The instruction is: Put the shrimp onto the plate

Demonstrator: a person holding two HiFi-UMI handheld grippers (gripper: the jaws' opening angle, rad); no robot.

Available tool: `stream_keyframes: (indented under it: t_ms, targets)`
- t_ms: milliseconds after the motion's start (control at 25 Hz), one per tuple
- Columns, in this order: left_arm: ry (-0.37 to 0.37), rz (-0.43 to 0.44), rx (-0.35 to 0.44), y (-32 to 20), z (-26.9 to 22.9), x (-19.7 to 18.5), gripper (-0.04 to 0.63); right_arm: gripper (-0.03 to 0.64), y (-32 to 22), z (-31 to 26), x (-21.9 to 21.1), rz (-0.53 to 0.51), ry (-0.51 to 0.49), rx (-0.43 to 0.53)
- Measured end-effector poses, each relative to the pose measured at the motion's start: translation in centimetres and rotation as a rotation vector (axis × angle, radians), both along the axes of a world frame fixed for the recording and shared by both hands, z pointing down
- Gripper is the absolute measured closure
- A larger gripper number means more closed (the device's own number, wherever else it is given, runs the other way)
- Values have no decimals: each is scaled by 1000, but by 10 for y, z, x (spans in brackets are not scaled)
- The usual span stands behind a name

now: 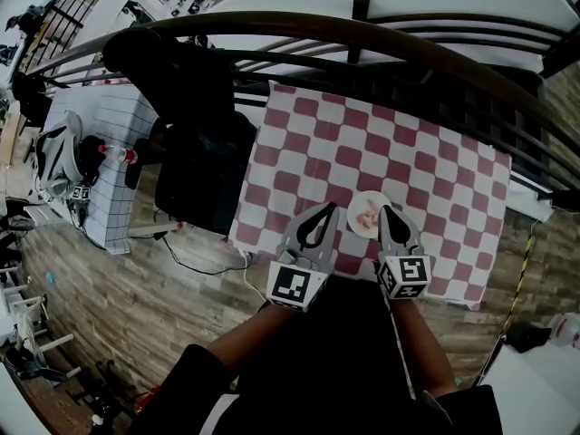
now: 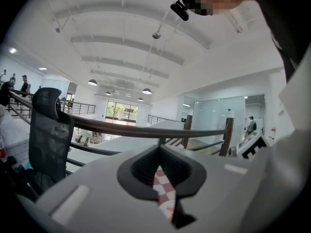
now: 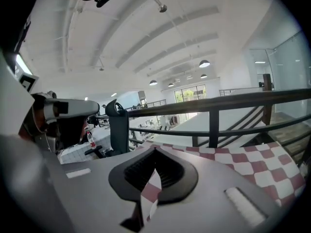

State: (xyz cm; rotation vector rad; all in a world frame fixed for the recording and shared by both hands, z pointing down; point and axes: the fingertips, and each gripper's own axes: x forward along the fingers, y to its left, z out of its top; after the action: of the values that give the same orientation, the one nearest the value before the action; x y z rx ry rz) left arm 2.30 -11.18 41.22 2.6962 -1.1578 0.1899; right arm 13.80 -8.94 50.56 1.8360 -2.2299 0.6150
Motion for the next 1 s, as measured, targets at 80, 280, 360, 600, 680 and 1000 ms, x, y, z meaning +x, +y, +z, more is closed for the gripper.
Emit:
stream_keyframes:
  t_ms: [80,280,360,600,680,1000]
  targets:
    - [5,18,10,3,-3,0,586,618,6,-18,-6,12,6,40]
    - [26,59,17,10,-12,5,586,618,18,-64,-20,31,21,141]
    - [33,80,29,13,-18,7,586,618,22,-82,-23,52,25,183]
    - [36,124,66,17,-30,12,586,619,32,-122,-21,124,79,283]
    - [36,132,72,17,-32,10,586,620,31,-126,-22,132,90,289]
    - [40,128,71,17,-32,6,586,620,30,-125,-27,134,92,289]
